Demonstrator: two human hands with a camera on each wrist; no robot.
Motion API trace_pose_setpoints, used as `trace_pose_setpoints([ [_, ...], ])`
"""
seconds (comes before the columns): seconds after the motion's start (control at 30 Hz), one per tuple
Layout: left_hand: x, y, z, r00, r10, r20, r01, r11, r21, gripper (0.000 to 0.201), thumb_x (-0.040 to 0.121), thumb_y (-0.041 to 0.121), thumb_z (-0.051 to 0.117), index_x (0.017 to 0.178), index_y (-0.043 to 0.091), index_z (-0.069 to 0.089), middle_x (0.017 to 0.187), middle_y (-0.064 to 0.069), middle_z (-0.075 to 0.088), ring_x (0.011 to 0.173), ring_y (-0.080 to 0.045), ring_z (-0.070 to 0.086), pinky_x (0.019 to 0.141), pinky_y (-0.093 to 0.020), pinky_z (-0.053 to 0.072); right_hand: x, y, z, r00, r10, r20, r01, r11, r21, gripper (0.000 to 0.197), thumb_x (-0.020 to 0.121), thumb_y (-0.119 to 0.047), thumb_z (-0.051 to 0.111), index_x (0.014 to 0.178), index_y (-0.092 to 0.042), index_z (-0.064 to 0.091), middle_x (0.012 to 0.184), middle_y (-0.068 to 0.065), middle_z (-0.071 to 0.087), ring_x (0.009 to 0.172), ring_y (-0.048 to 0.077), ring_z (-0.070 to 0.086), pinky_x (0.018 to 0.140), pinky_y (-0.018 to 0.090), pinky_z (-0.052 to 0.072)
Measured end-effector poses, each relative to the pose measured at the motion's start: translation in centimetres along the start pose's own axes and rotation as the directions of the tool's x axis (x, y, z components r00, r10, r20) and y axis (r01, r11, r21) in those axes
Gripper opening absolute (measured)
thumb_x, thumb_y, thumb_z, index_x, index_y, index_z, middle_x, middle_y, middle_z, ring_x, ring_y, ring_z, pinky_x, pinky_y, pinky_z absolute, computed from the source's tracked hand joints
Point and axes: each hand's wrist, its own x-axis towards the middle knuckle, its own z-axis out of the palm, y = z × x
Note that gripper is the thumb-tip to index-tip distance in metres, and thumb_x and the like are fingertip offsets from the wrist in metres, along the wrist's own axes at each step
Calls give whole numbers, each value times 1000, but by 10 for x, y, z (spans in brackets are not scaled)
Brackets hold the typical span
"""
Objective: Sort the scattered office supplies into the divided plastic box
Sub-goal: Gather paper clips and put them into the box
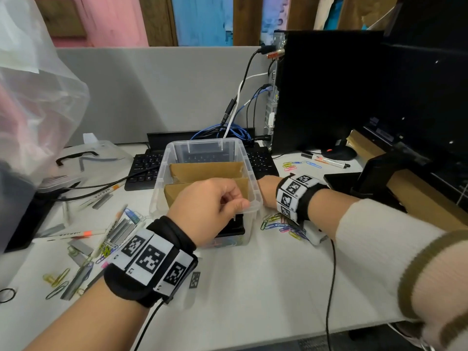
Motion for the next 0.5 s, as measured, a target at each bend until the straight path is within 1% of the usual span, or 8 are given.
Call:
trace_pose_setpoints([
  [0.03,0,-1,0,1000,7,-4,-7,1000,3,15,86,41,61,74,31,59,71,12,62,70,-5,58,67,-27,49,-2,3,5,999,18,35,-18,1000,-7,31,98,-13,45,126,-7,55,106,7,61,91,23,59,91,30,45],
  [0.1,1,-1,1,1000,17,-6,-17,1000,5,15,86,41,61,75,31,60,72,11,62,71,-5,58,67,-27,49,-14,13,20,999,-42,-10,42,999,5,33,97,-9,40,127,-11,56,121,10,60,106,28,59,91,30,46],
  [0.2,0,-2,2,1000,19,-9,-19,1000,10,16,86,42,61,76,30,61,73,11,63,72,-4,59,66,-27,49,-38,31,42,994,-91,-53,97,988,118,48,92,1,38,130,-21,57,122,9,60,106,26,58,85,24,44],
  [0.23,0,-1,2,1000,17,-12,-17,1000,8,16,86,42,61,76,30,61,73,12,63,72,-4,59,66,-27,49,-42,37,50,994,-81,-78,93,982,163,50,91,2,37,131,-22,56,125,8,59,110,25,56,88,24,43],
  [0.3,0,-1,2,1000,15,-15,-15,1000,8,16,86,42,61,74,31,60,72,12,63,71,-4,59,65,-26,48,-46,48,58,992,-47,-120,77,963,258,49,94,-1,36,138,-19,48,138,8,49,126,25,46,102,27,36],
  [0.37,-1,0,2,1000,17,-18,-17,1000,8,16,86,41,61,73,32,59,71,12,63,70,-3,58,63,-24,46,-48,57,64,992,39,-121,0,951,309,47,100,-16,38,146,-13,32,149,9,35,136,24,34,109,29,28],
  [0.43,-1,1,1,1000,18,-20,-18,1000,15,17,86,41,61,71,34,56,70,12,62,69,-2,57,61,-21,42,-44,63,74,989,142,-35,-124,944,307,66,97,-40,44,150,-11,17,154,12,22,138,26,30,110,35,31],
  [0.5,-1,2,0,1000,10,-15,-9,1000,24,18,86,41,61,71,34,56,70,12,62,69,0,56,60,-19,40,-40,64,82,982,186,34,-188,936,298,87,90,-57,47,151,-13,3,158,15,9,142,29,23,112,40,29],
])
